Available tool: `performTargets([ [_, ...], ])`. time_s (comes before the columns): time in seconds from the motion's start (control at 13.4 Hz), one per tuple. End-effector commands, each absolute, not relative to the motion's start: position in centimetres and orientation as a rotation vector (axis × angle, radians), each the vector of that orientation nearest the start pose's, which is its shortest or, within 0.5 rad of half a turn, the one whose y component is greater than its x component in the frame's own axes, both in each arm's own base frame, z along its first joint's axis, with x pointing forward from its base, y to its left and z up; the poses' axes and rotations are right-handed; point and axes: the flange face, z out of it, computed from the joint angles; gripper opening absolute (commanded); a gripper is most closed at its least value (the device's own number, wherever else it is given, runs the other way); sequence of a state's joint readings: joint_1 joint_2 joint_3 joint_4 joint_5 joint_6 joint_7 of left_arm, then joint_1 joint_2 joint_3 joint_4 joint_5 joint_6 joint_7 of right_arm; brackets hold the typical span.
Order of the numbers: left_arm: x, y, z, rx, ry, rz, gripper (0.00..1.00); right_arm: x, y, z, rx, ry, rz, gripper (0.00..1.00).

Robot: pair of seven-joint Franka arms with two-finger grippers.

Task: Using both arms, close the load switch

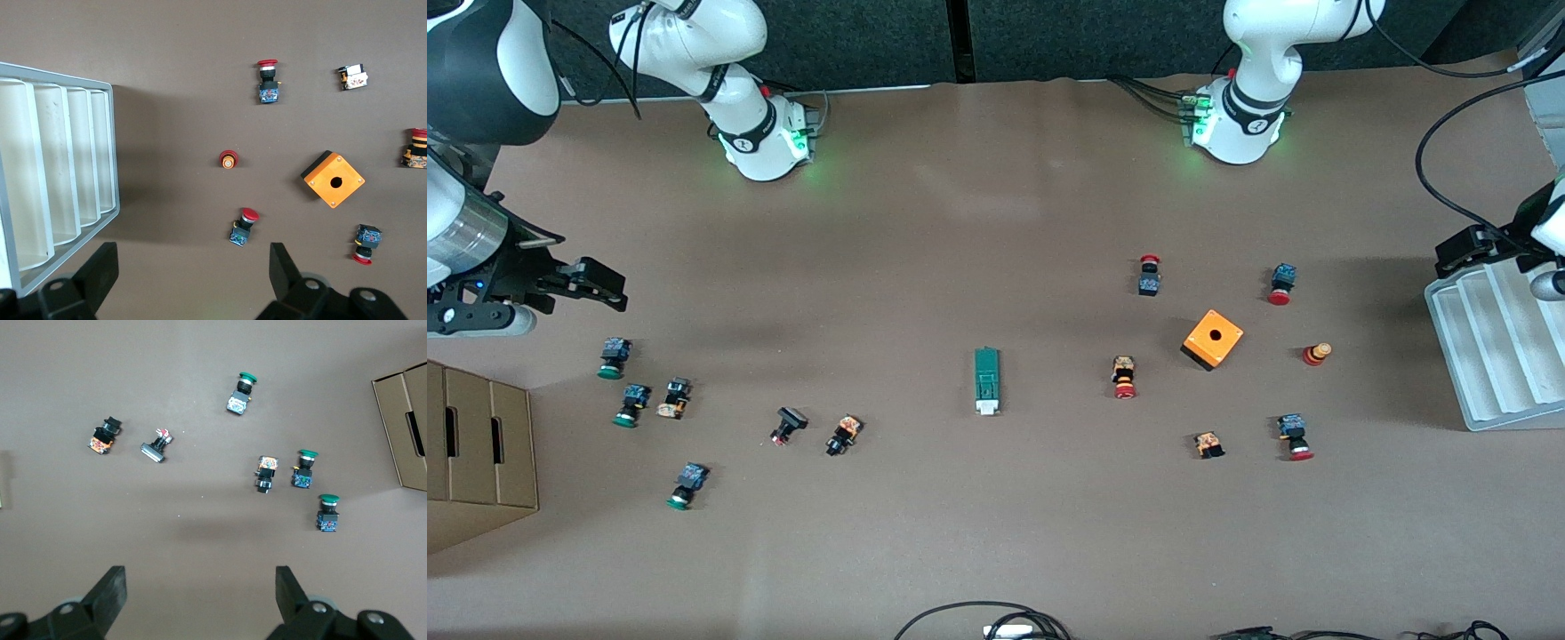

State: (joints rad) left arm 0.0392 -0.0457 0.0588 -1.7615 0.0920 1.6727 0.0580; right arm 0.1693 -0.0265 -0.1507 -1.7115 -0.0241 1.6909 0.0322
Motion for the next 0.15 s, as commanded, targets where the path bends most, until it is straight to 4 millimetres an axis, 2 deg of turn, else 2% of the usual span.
performTargets([
  [0.0,53.98,6.13,57.55,-3.055,-0.059,0.087,1.0,55.56,0.66,58.72,-3.157,0.018,-0.034,1.0],
  [0.07,53.97,6.21,57.55,-3.055,-0.061,0.087,1.0,55.56,0.58,58.72,-3.157,0.021,-0.034,1.0],
])
